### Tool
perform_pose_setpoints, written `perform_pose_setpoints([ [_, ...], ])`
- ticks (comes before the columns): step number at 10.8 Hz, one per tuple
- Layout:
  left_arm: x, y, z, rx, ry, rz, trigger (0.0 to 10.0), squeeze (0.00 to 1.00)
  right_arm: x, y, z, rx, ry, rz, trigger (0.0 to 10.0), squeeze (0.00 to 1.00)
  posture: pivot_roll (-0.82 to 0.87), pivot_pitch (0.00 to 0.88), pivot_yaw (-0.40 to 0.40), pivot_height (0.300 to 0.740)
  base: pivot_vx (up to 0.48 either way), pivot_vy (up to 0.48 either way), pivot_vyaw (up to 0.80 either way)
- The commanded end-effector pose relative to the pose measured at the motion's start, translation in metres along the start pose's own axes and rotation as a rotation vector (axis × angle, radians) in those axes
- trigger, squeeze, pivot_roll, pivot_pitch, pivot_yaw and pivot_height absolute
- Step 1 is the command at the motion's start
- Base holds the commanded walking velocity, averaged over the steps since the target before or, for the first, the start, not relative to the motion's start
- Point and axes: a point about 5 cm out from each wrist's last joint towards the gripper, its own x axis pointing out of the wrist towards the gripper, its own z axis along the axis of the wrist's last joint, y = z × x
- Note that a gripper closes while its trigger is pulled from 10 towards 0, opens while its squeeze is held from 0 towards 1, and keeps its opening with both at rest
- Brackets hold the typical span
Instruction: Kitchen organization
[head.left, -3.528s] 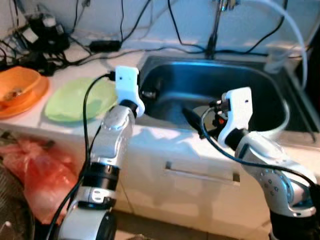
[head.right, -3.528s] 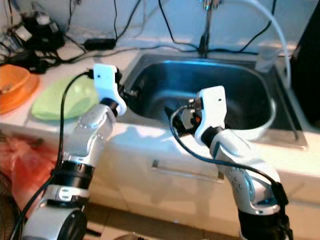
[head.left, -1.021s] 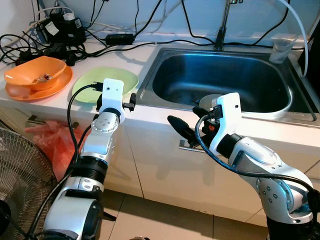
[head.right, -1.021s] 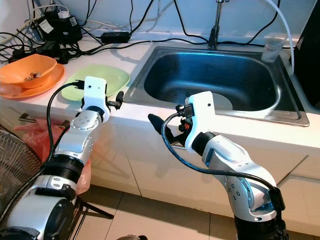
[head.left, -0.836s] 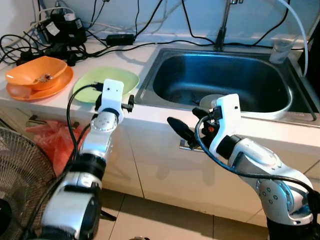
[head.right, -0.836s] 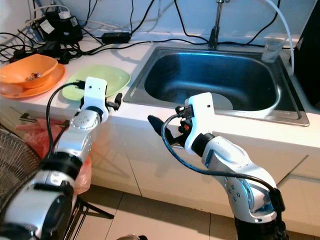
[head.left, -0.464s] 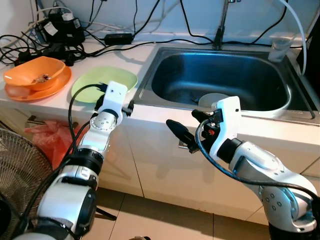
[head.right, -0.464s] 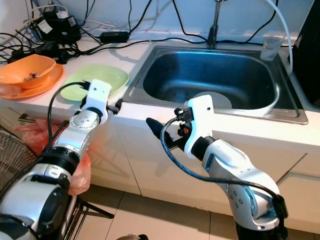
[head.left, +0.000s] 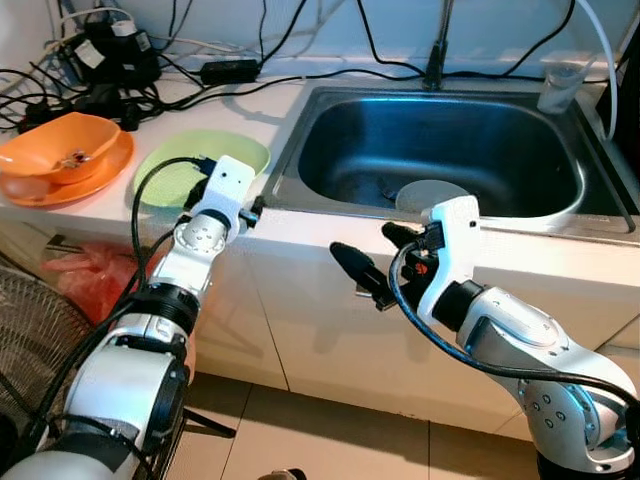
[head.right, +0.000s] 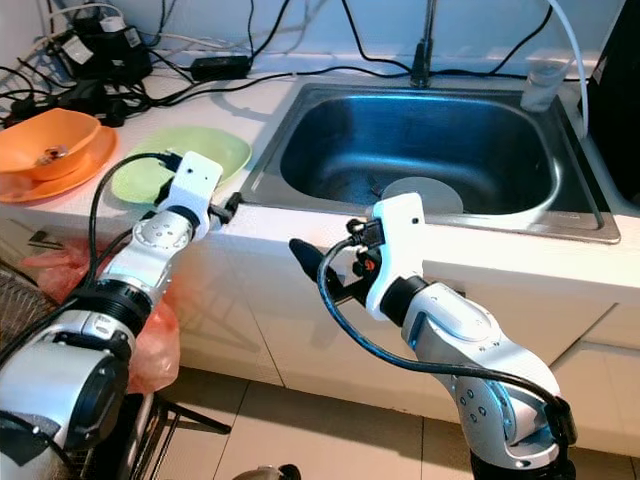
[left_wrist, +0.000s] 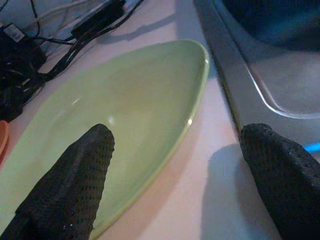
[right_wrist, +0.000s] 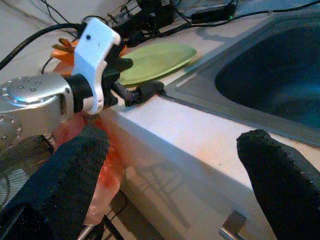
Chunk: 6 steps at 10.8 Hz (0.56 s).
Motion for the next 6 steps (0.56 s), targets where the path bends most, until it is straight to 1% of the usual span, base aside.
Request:
perform_pose_setpoints([
  [1,0.001,0.009,0.007,-0.039,-0.033,0.034,10.0,0.0,-0.001,0.001,0.001,0.008,-0.002,0.008,10.0,0.0,-0.1,0.075,0.084,0.74,0.0,0.0,0.0],
  [3,0.0,0.009,0.013,-0.101,-0.081,0.023,10.0,0.0,0.0,0.0,0.003,0.001,-0.007,0.012,10.0,0.0,-0.1,0.066,0.081,0.74,0.0,0.0,0.0],
  [4,-0.004,0.012,0.023,-0.169,-0.187,0.067,10.0,0.0,0.0,-0.001,0.004,-0.006,-0.009,0.014,10.0,0.0,-0.1,0.058,0.078,0.74,0.0,0.0,0.0],
  [5,-0.012,0.015,0.036,-0.21,-0.306,0.104,10.0,0.0,0.001,-0.002,0.006,-0.014,-0.011,0.016,10.0,0.0,-0.09,0.051,0.073,0.74,0.0,0.0,0.0],
  [6,-0.023,0.018,0.047,-0.238,-0.403,0.125,10.0,0.0,0.002,-0.005,0.007,-0.026,-0.016,0.014,10.0,0.0,-0.09,0.038,0.07,0.74,0.0,0.0,0.0],
])
